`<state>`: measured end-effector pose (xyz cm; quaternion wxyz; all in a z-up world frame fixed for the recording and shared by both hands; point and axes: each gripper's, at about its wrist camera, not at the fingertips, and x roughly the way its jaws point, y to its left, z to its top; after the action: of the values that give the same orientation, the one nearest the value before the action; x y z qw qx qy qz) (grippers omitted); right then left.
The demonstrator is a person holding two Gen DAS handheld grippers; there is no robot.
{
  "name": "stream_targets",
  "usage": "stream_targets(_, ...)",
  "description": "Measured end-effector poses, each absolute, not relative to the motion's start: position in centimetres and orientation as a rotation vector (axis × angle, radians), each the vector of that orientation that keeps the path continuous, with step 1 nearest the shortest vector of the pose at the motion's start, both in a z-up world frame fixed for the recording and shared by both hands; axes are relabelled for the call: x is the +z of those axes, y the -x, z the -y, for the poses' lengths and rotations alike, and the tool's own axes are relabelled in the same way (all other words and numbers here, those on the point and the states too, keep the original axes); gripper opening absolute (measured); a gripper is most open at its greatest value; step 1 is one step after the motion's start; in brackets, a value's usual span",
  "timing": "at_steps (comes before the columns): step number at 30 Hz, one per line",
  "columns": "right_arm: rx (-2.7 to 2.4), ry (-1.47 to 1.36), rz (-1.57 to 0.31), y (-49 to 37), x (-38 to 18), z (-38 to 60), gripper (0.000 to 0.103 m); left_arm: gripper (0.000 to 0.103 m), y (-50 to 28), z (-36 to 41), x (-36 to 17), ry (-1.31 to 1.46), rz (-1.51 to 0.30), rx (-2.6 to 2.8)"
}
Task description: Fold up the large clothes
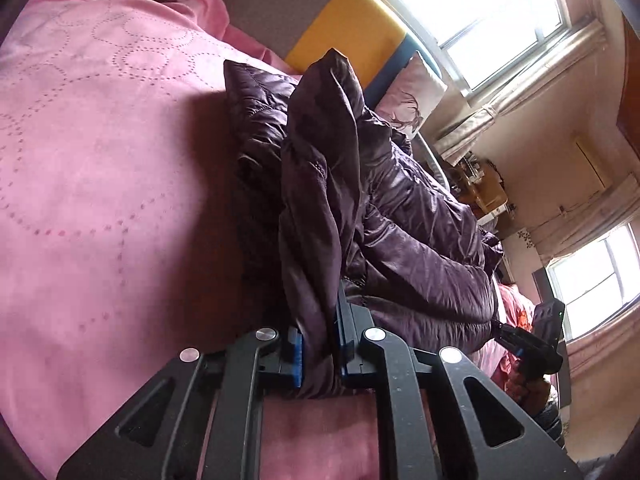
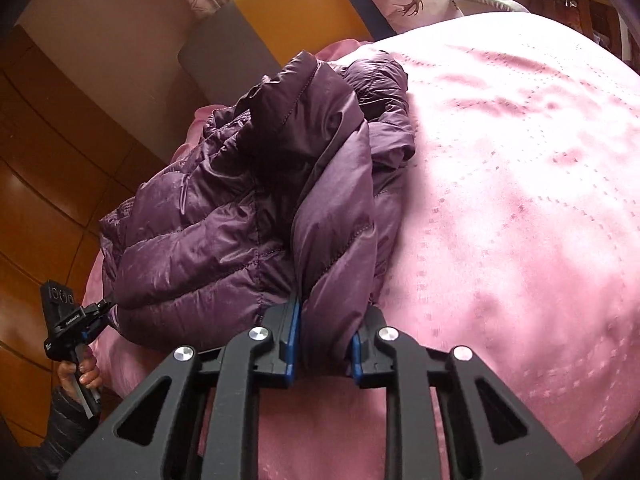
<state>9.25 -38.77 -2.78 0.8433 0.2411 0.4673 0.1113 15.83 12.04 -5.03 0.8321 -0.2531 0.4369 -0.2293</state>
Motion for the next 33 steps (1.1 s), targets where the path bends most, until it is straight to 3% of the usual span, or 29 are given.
stream_targets(9, 0.283, -0.455, -1.054, -2.4, -1.7, 39.0, 0.017, 0.009, -8.0, -12.2, -4.2, 0.495, -0.985, -0.527)
stream_targets(11, 0.278, -0.420, -1.063, -1.1, -1.2, 38.8, 0.022, 0.009, -6.6, -11.7, -3.6, 0.445, -0.991, -0.523)
stream_targets(13, 0.244, -0.367, -1.052, -0.6, -0.5, 38.6, 0.037, 0.012, -5.3, -11.4, -2.9, 0.385, -0.986, -0.497)
stream_targets(15, 0.200, -0.313, -1.008, -0.7, 0.7, 38.6, 0.040, 0.034, -4.8, -11.5, -1.8, 0.323, -0.948, -0.448)
stream_targets(17, 0.152, -0.270, -0.937, -1.1, 2.3, 38.6, 0.045, 0.046, -5.0, -11.8, -1.0, 0.303, -0.903, -0.419)
stream_targets(18, 0.134, -0.244, -0.898, -1.0, 3.1, 38.5, 0.046, 0.046, -5.3, -12.0, -0.7, 0.301, -0.885, -0.407)
stream_targets(22, 0.107, -0.090, -0.812, -3.5, 5.1, 35.3, 0.045, 0.046, -6.9, -11.4, 1.4, 0.228, -0.805, -0.379)
stream_targets(27, 0.080, 0.093, -0.839, -6.9, 3.2, 32.5, 0.043, 0.050, -9.1, -9.4, 2.2, 0.145, -0.779, -0.443)
stream_targets(30, 0.065, 0.111, -0.868, -8.9, 1.1, 31.9, 0.024, 0.050, -10.1, -8.3, 1.5, 0.105, -0.801, -0.473)
stream_targets(33, 0.057, 0.123, -0.881, -9.6, -0.4, 31.7, 0.017, 0.050, -11.0, -6.6, 0.8, 0.074, -0.828, -0.498)
